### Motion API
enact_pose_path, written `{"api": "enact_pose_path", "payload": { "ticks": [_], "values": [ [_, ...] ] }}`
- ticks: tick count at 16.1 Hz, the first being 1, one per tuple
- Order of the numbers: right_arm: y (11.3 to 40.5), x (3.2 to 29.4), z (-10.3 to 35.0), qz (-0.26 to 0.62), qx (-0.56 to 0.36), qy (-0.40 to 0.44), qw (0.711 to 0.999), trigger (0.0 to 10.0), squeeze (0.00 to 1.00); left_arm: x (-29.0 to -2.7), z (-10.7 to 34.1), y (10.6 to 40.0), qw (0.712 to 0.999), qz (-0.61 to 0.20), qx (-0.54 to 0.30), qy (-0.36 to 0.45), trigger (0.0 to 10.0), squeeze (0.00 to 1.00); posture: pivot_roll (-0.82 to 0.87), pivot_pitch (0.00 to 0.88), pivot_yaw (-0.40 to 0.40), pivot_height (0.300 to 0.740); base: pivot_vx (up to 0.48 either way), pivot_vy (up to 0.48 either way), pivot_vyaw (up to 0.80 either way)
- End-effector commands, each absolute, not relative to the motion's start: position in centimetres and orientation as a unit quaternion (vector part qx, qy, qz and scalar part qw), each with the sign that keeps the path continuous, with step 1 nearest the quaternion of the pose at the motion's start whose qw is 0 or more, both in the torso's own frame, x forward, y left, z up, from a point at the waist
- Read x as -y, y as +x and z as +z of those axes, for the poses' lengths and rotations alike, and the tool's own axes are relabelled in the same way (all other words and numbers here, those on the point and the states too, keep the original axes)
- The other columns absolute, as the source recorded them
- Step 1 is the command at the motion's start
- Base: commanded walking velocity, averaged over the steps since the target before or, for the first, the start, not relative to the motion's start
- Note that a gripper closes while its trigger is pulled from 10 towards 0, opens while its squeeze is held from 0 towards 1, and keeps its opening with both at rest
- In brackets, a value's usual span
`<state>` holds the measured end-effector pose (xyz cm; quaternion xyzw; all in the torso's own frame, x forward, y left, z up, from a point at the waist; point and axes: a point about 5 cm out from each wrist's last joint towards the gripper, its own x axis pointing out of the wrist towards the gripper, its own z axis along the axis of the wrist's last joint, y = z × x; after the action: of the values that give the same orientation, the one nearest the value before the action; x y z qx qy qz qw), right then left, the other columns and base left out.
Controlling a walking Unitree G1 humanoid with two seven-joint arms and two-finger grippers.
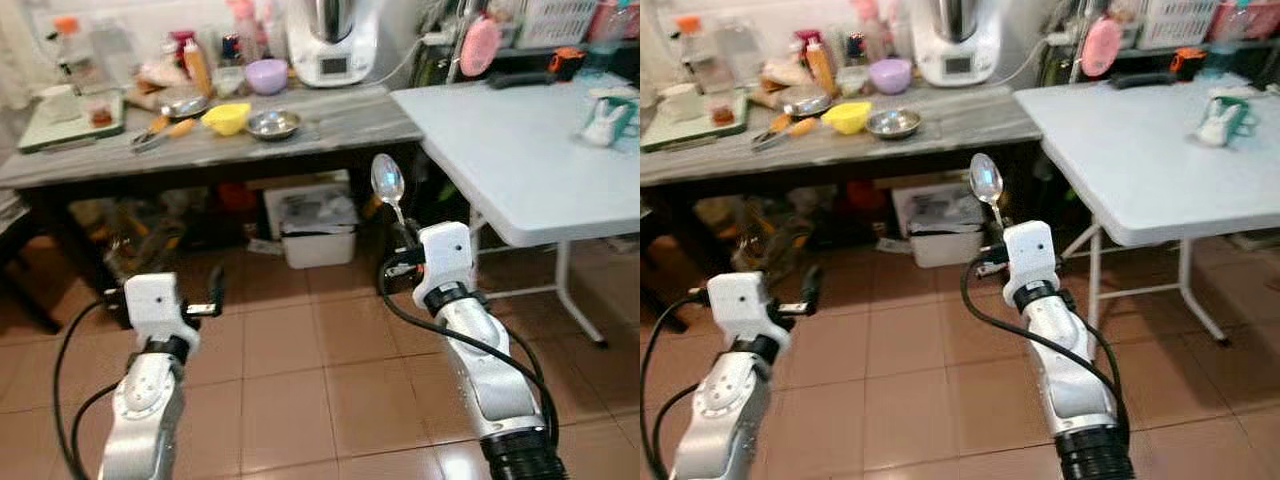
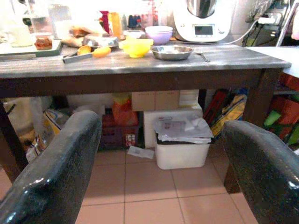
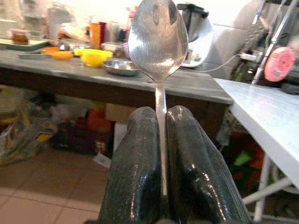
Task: Setting the table
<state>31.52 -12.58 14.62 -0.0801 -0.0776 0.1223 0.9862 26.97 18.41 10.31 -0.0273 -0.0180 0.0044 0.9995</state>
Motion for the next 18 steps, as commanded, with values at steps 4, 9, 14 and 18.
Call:
{"api": "enact_pose_path", "payload": {
  "ticks": [4,9,14,18],
  "values": [
    [31.68,12.9,15.36,0.113,0.092,-0.078,0.986,10.0,0.0,-17.53,10.6,27.18,0.998,-0.03,0.024,-0.04,10.0,0.0,-0.15,0.0,0.08,0.74,0.0,0.0,0.0],
    [31.57,12.81,15.25,0.113,0.092,-0.076,0.986,10.0,0.0,-17.33,10.64,27.14,0.998,-0.042,0.027,-0.044,10.0,0.0,-0.16,0.0,0.083,0.74,0.153,0.0,0.0],
    [31.58,12.52,15.29,0.117,0.095,-0.079,0.985,10.0,0.0,-17.28,10.56,27.09,0.997,-0.048,0.026,-0.045,10.0,0.0,-0.15,0.0,0.088,0.74,0.305,0.0,0.0],
    [31.41,12.47,15.07,0.119,0.094,-0.08,0.985,10.0,0.0,-17.21,10.46,27.04,0.997,-0.051,0.024,-0.045,10.0,0.0,-0.15,0.0,0.09,0.74,0.322,0.0,0.0]
  ]
}}
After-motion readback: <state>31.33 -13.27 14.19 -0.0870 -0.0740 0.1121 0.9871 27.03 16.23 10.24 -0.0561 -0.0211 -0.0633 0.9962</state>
